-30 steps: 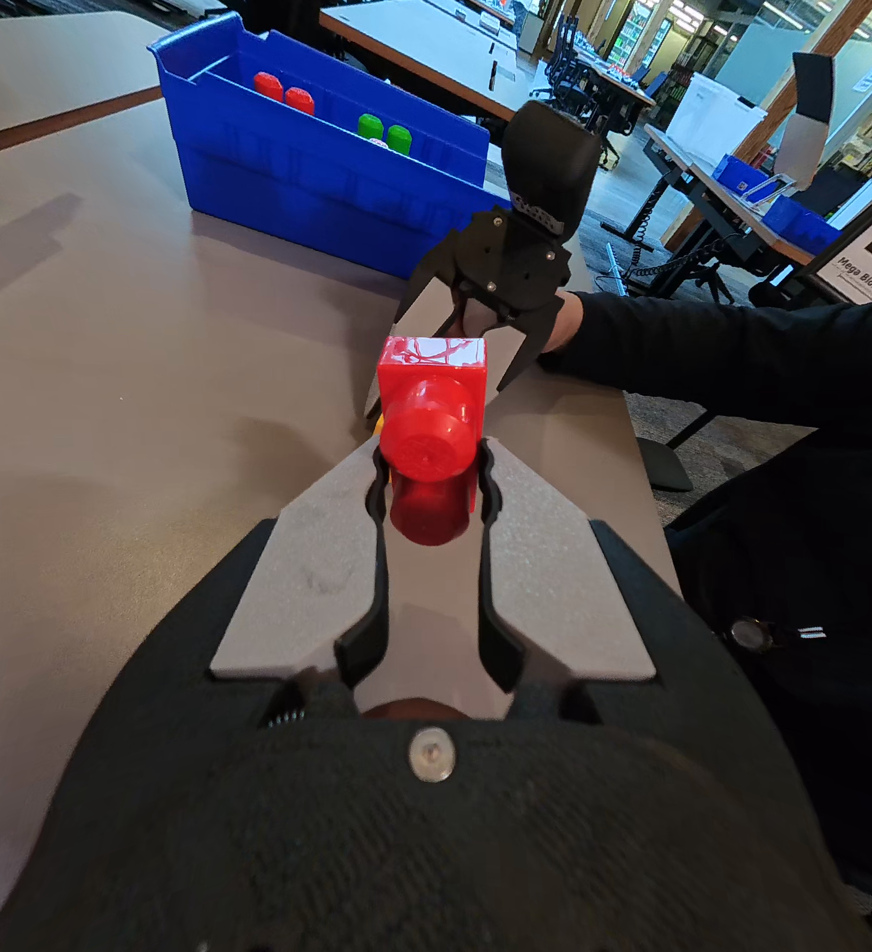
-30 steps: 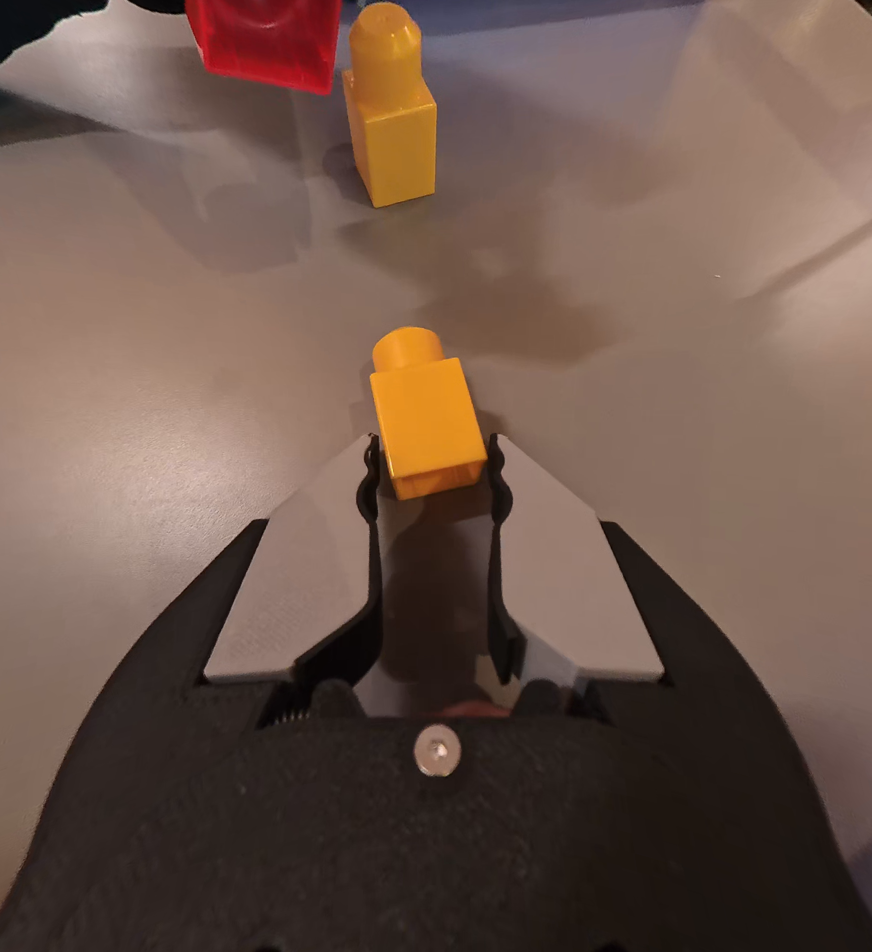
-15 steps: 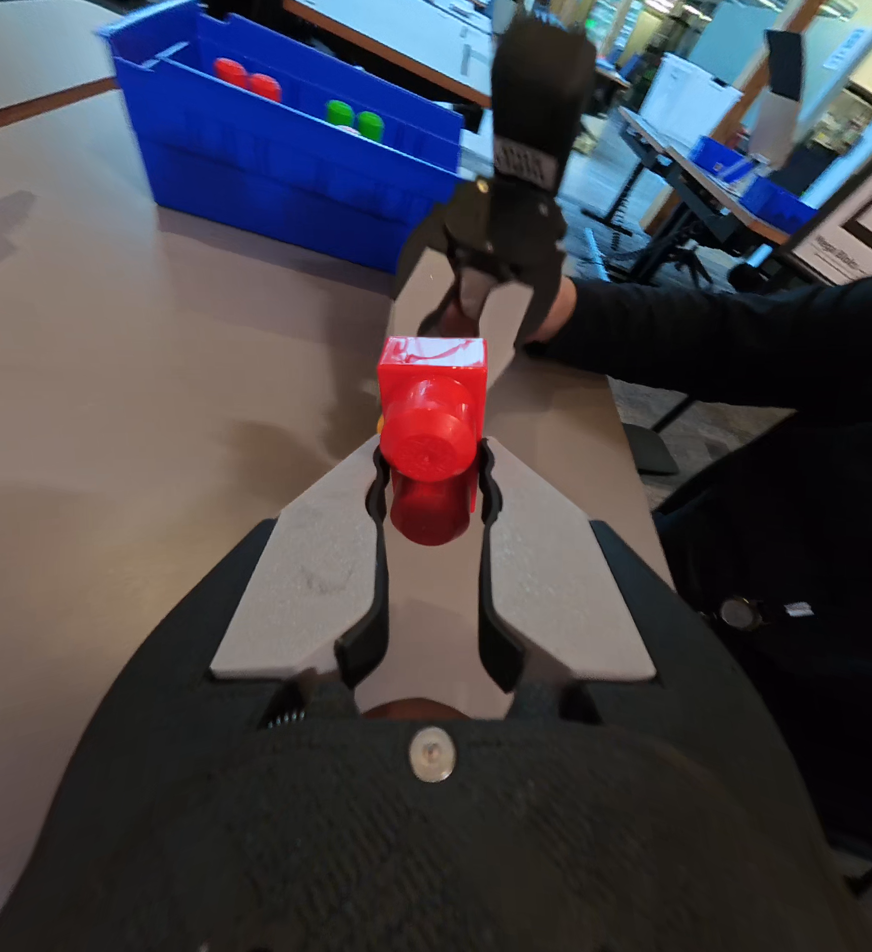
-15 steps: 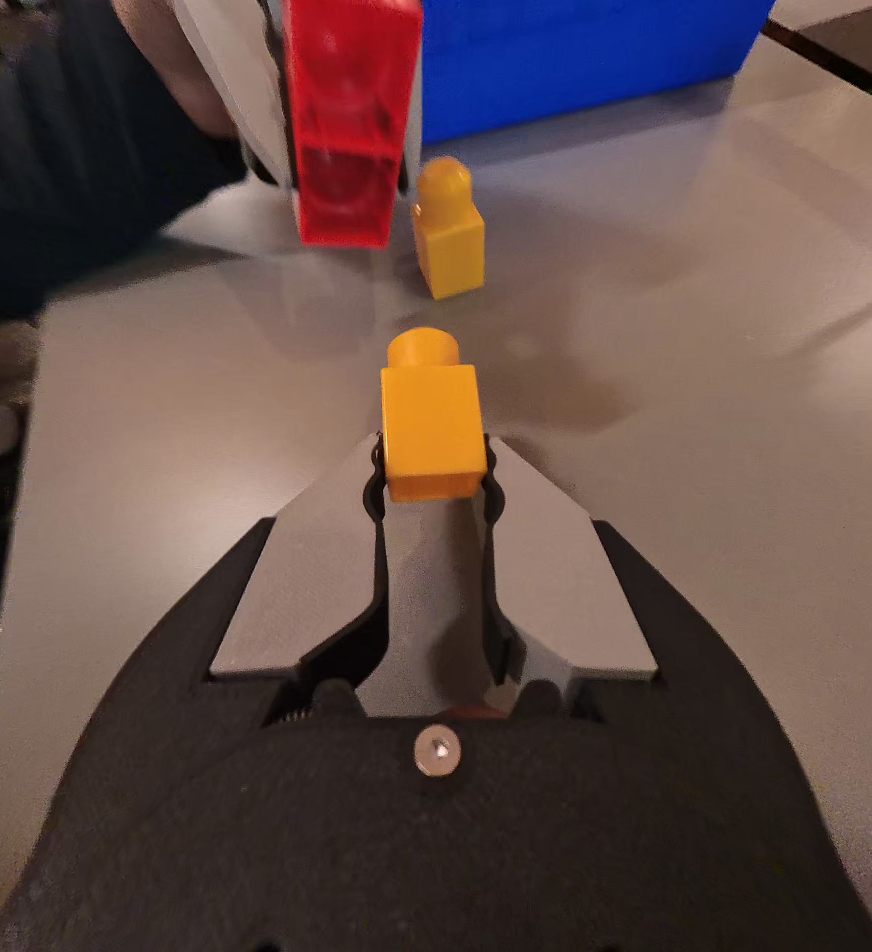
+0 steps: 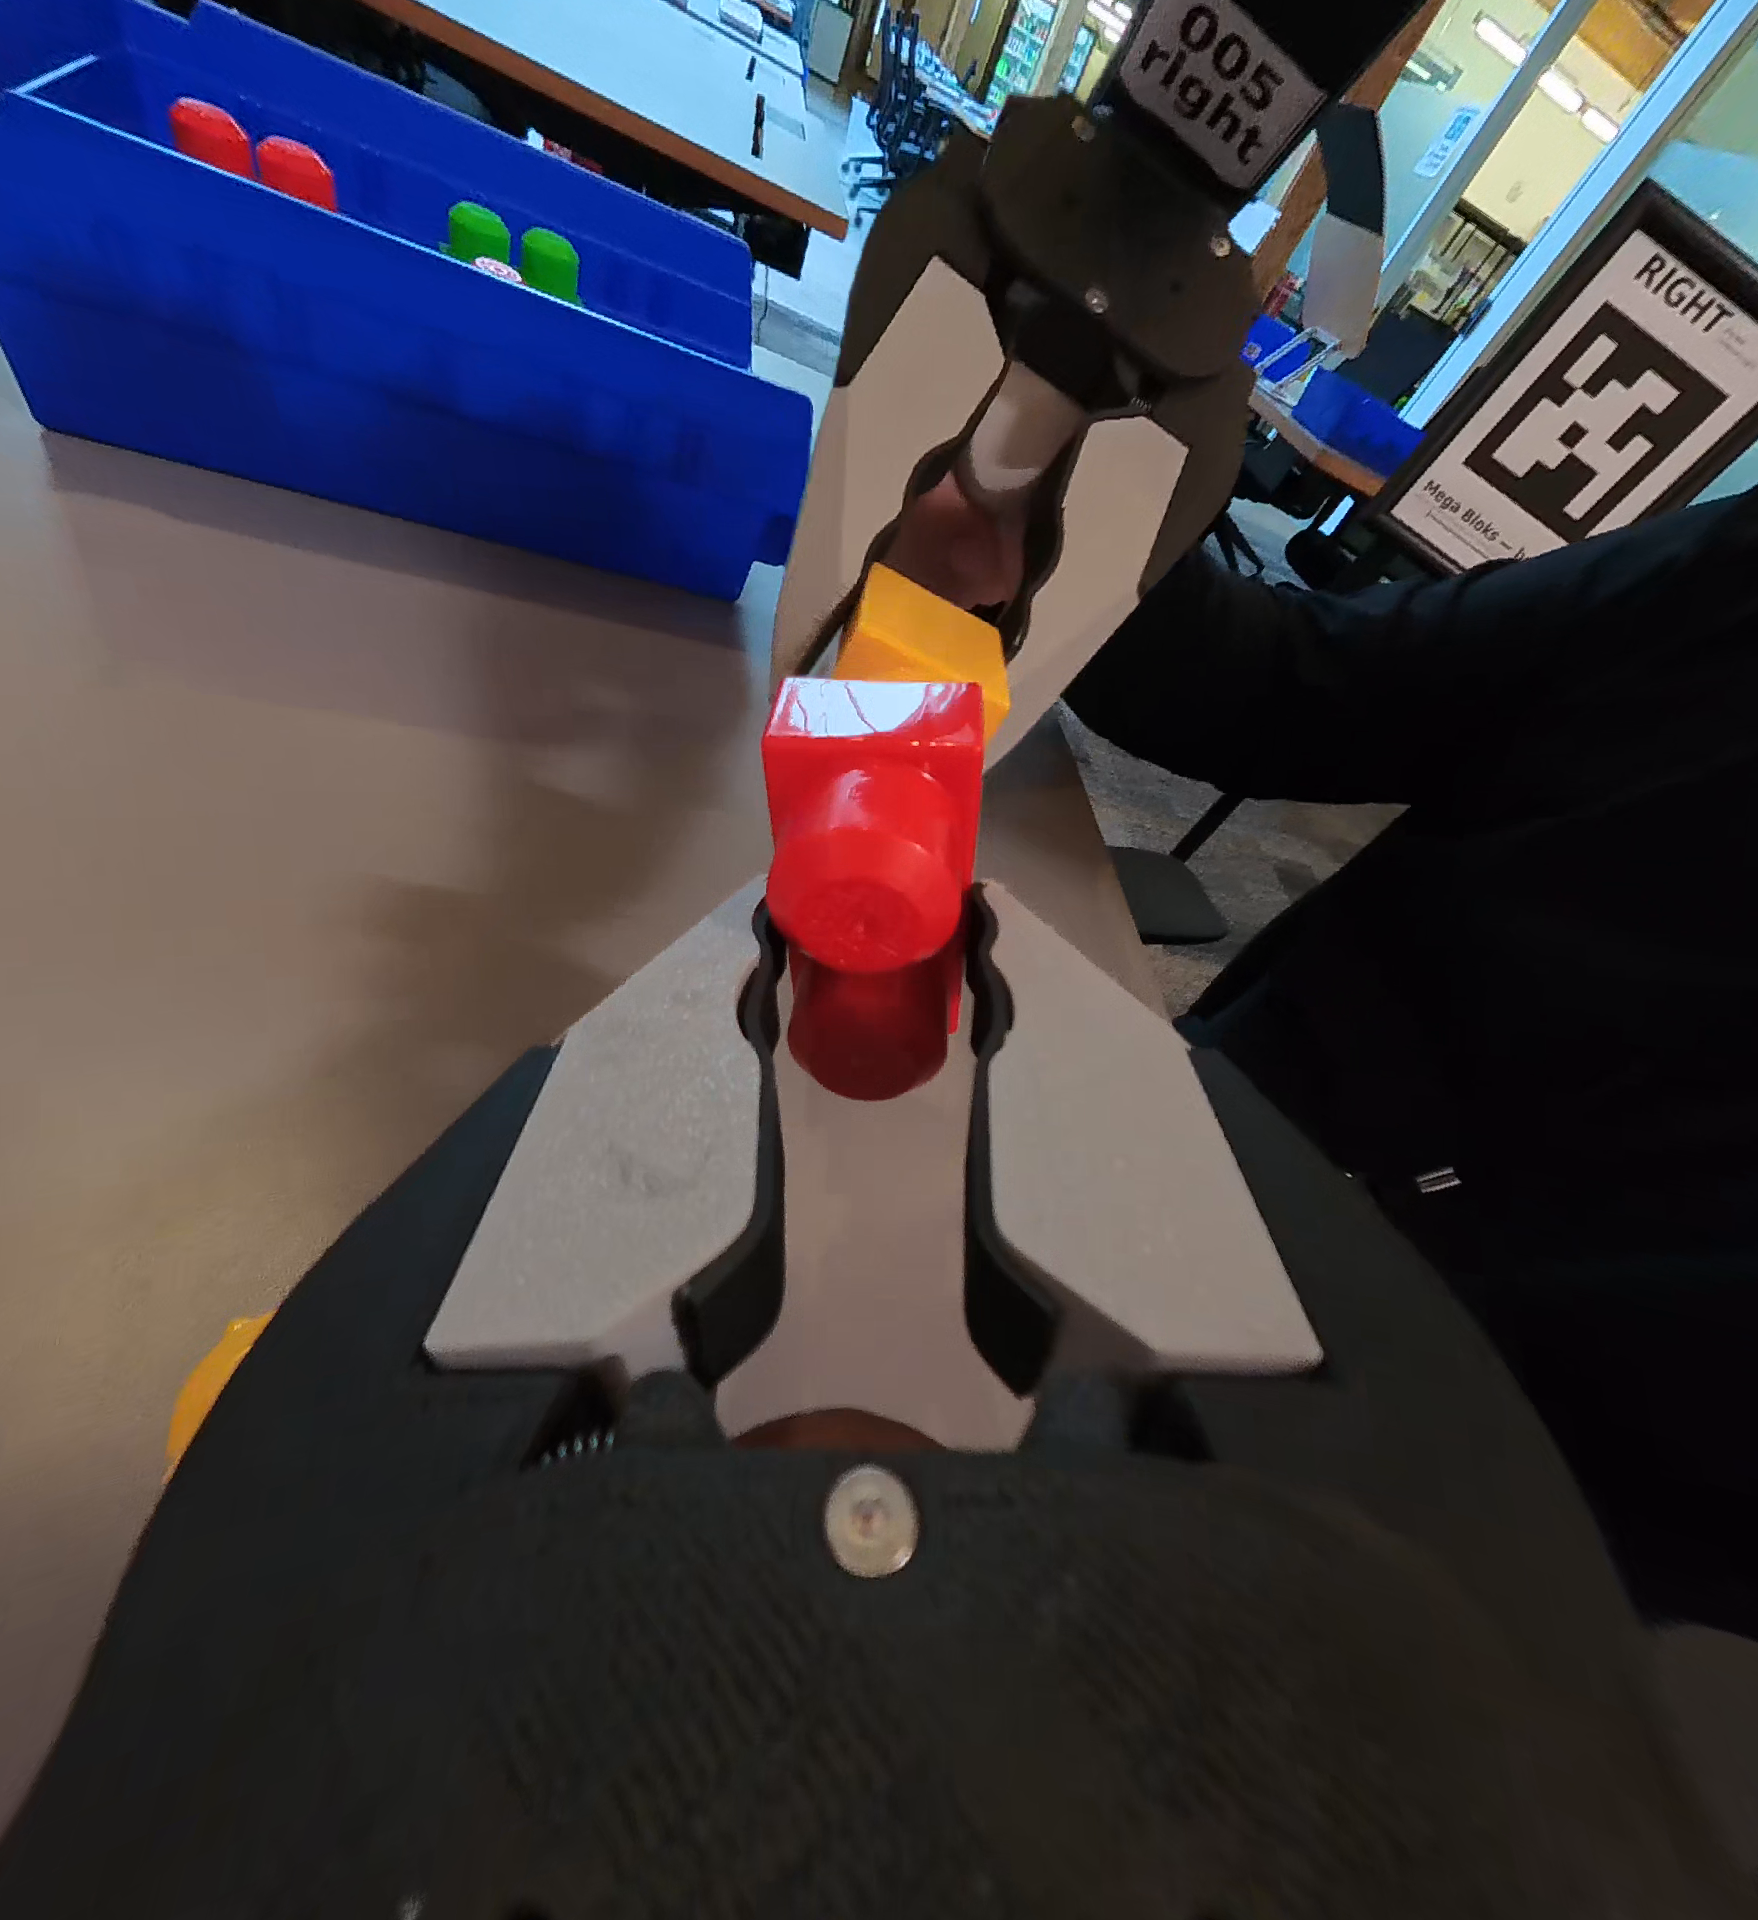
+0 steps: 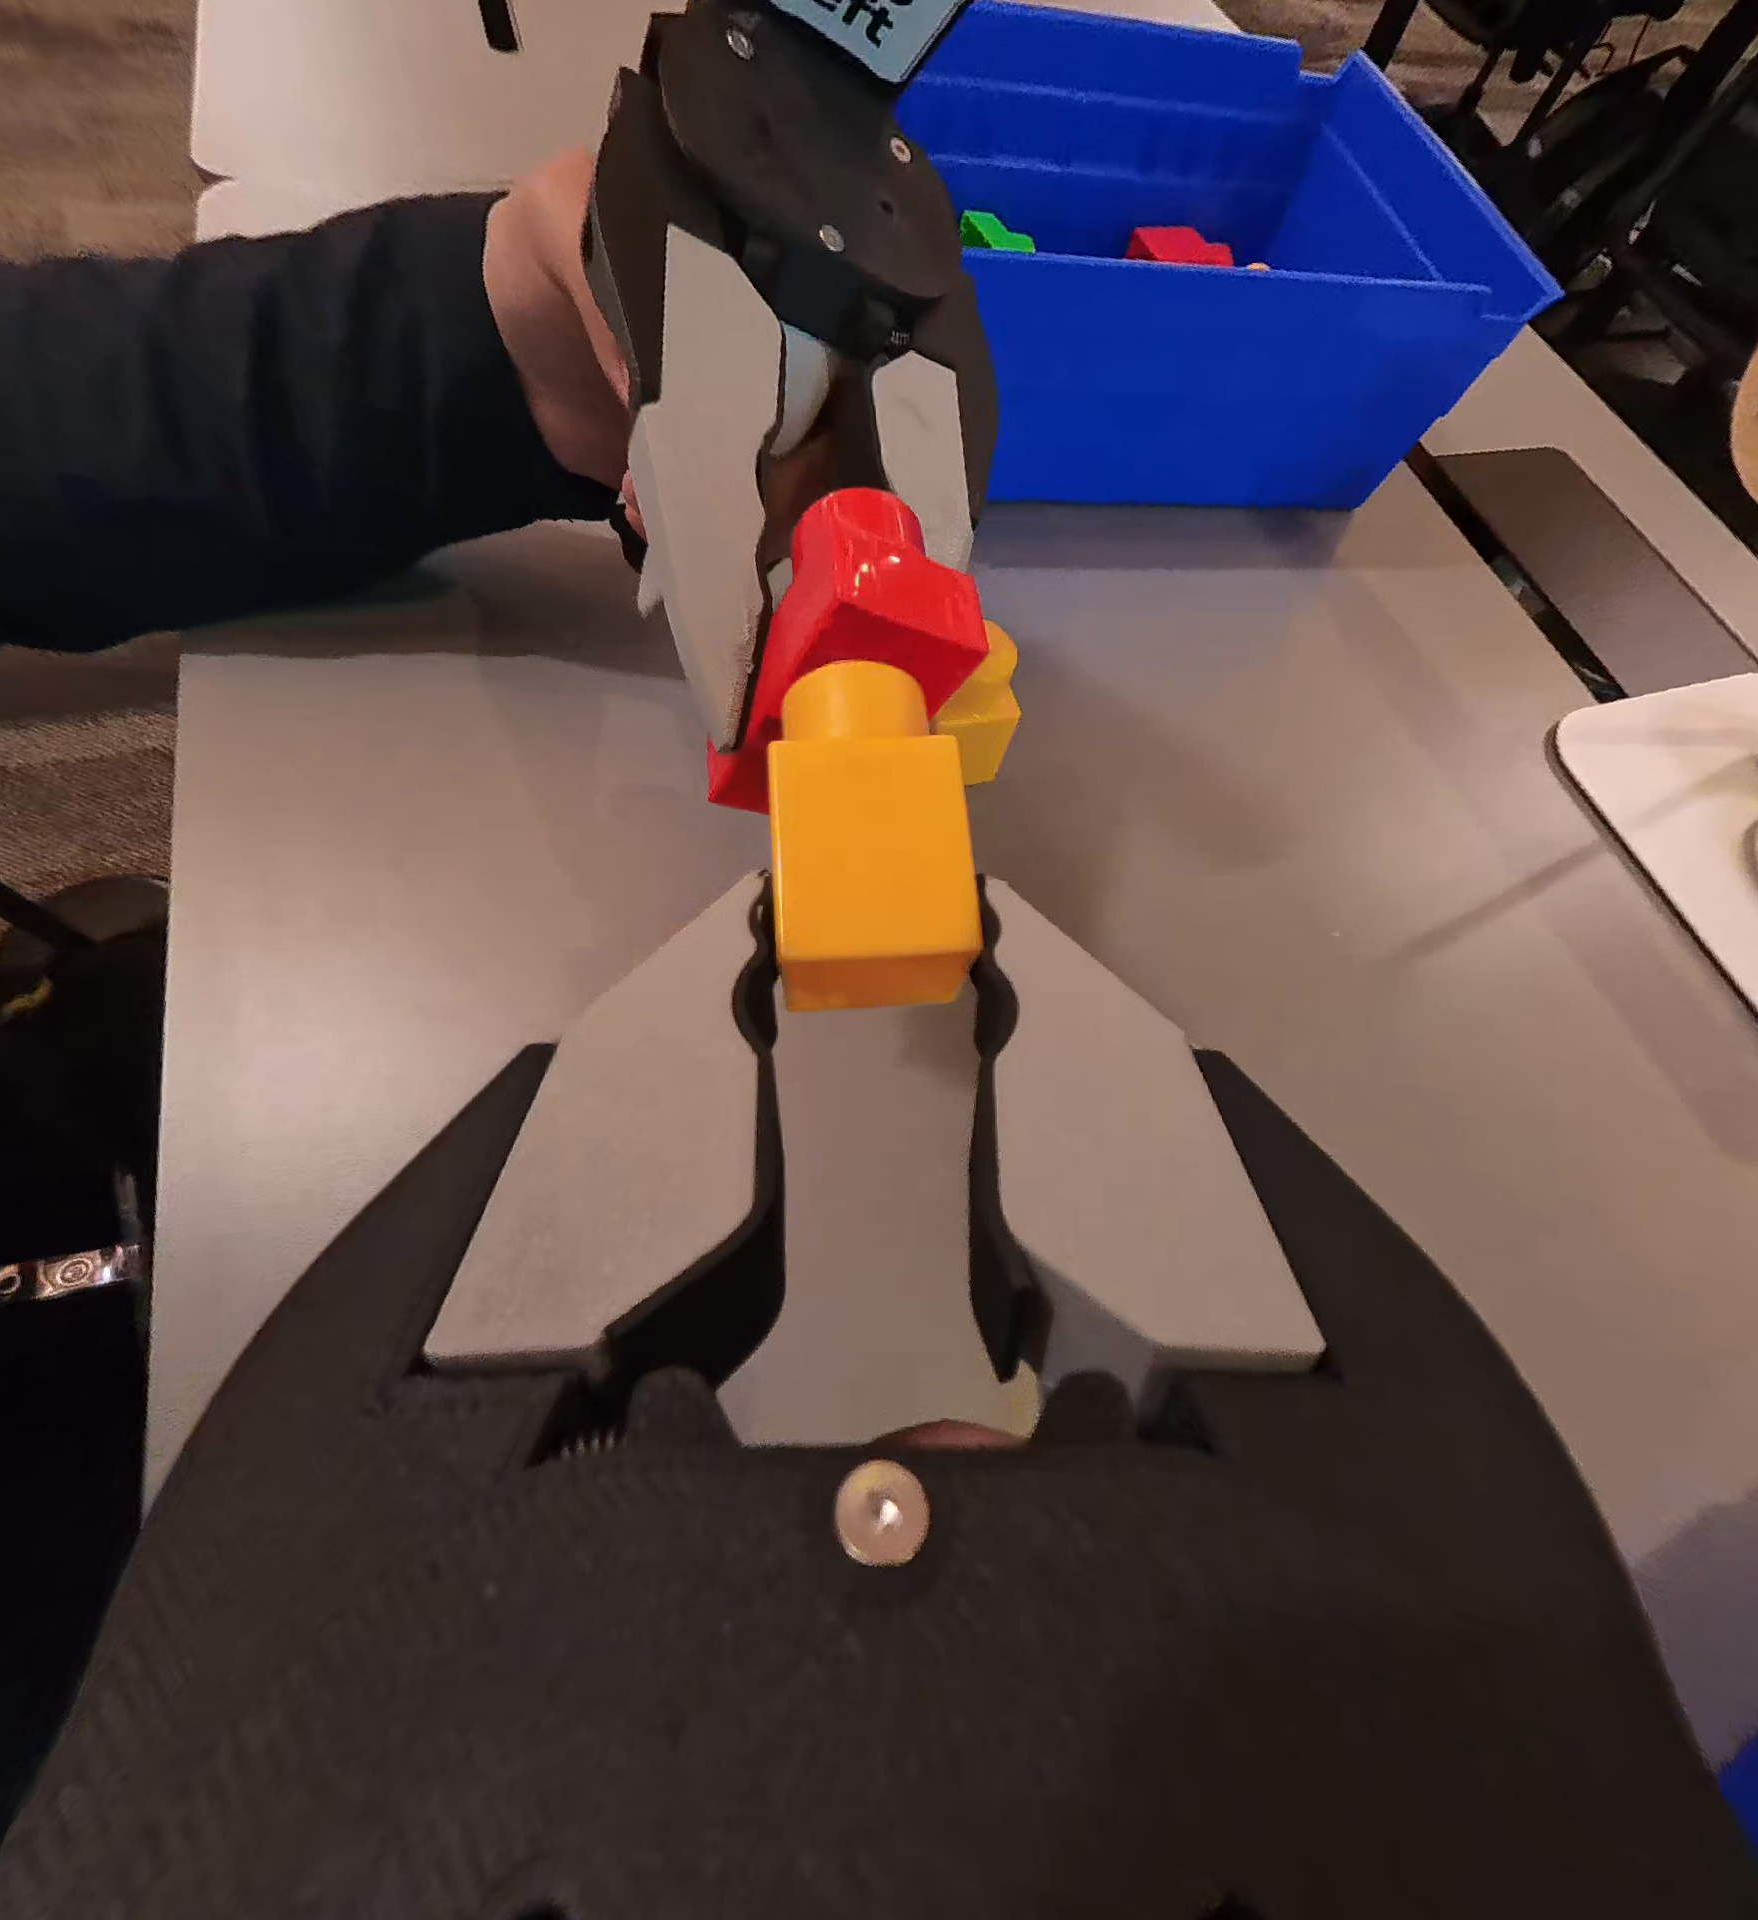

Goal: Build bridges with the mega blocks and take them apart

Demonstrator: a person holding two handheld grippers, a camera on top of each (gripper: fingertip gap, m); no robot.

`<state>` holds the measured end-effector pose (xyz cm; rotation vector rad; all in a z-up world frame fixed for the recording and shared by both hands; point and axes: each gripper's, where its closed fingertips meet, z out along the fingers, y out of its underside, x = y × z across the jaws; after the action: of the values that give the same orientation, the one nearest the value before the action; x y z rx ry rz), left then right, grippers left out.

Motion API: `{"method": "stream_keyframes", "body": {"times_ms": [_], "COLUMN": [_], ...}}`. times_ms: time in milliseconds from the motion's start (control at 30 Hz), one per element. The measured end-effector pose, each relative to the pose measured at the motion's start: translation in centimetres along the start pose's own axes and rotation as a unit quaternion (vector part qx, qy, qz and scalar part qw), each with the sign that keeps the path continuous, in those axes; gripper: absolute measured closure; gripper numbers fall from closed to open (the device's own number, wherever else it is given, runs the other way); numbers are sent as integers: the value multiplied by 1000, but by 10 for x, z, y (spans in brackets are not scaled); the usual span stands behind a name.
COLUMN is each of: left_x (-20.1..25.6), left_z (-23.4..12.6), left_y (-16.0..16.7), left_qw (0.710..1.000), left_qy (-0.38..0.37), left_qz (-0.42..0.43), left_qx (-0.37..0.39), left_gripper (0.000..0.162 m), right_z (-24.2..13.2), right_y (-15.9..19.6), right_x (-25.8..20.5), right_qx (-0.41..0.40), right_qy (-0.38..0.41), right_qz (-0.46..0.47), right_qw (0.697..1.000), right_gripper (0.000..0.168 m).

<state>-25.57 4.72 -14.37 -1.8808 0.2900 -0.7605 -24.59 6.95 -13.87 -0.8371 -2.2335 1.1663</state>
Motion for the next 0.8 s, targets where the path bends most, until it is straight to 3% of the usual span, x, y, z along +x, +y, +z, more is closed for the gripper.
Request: {"method": "stream_keyframes", "body": {"times_ms": [300,467,667,800], "left_x": [4,3,-1,-6], "left_z": [10,18,27,28], "left_y": [7,15,27,35], "left_qw": [999,998,992,988], "left_qy": [-4,-16,-51,-70], "left_qz": [8,14,46,49], "left_qx": [-31,-56,-105,-126], "left_gripper": [130,130,130,129], "right_z": [1,4,2,6], "right_y": [-1,9,27,31], "right_x": [-1,-5,-14,-12], "right_qx": [-28,-34,-93,-116], "right_qy": [22,-56,-168,-152], "right_qz": [-67,5,92,57], "right_qw": [997,998,977,980], "right_gripper": [135,135,135,135]}}
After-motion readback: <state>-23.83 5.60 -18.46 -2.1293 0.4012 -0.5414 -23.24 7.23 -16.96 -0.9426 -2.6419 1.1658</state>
